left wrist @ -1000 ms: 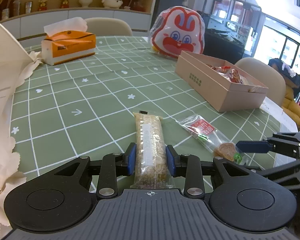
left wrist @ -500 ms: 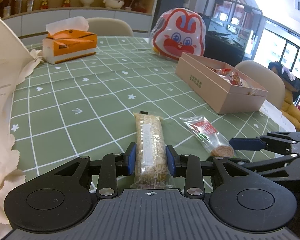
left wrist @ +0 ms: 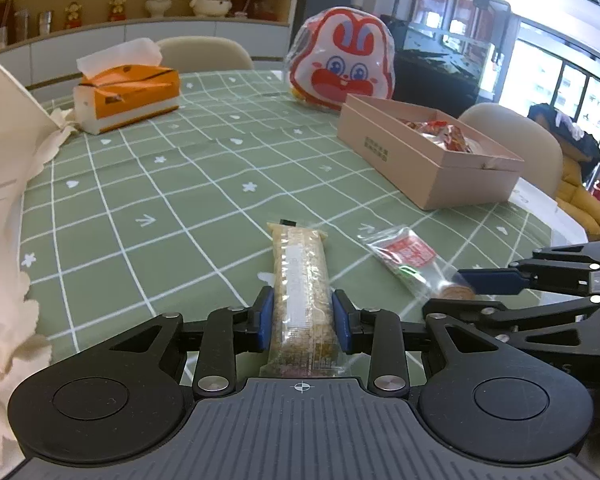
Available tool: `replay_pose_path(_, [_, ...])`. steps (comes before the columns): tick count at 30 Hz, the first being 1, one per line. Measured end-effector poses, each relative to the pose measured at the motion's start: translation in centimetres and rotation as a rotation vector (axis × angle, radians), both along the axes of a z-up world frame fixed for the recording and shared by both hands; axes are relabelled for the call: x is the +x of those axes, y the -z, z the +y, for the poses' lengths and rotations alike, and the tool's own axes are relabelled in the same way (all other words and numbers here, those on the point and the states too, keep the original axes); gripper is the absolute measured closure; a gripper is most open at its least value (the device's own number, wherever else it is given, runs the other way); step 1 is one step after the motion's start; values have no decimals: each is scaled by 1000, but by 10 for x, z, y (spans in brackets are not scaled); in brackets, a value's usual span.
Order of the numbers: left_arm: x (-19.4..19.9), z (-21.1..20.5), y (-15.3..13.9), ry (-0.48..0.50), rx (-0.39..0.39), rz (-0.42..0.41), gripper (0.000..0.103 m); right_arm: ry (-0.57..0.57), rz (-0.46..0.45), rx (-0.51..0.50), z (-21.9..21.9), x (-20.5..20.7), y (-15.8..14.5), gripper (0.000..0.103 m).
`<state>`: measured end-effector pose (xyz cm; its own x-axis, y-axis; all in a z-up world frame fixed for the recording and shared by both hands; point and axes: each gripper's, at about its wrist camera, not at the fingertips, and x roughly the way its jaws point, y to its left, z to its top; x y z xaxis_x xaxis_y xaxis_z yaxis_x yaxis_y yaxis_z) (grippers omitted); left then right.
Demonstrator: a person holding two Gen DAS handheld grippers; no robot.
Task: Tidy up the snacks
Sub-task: 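Grasp the rice-bar packet with the left gripper while the right grasps the red-label cake packet, then carry both packets over the pink box and open both grippers to drop them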
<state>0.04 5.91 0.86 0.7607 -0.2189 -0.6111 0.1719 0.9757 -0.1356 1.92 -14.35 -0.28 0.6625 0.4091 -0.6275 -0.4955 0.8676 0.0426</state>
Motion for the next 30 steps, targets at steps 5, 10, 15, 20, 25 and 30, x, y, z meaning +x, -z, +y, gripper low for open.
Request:
replay_pose_path(5, [-12, -22, -3, 67, -7, 16, 68, 35, 16, 23, -33, -8, -7, 67])
replay_pose_path(10, [-24, -45, -5, 112, -23, 30, 68, 77, -4, 27, -68, -16, -16, 67])
replay_pose_path(15, [-34, -64, -23, 136, -72, 12, 69, 108, -40, 67, -107, -21, -34, 67])
replay_pose_path(20, [-19, -88, -102, 122, -99, -202, 94, 154, -227, 128, -155, -15, -109, 67])
replay_pose_path(25, [34, -129, -159, 126, -116, -353, 93, 228, -314, 193, -196, 35, -177, 67])
replay_pose_path(30, [70, -137, -140, 133, -56, -227, 93, 266, -211, 197, -215, 77, -148, 67])
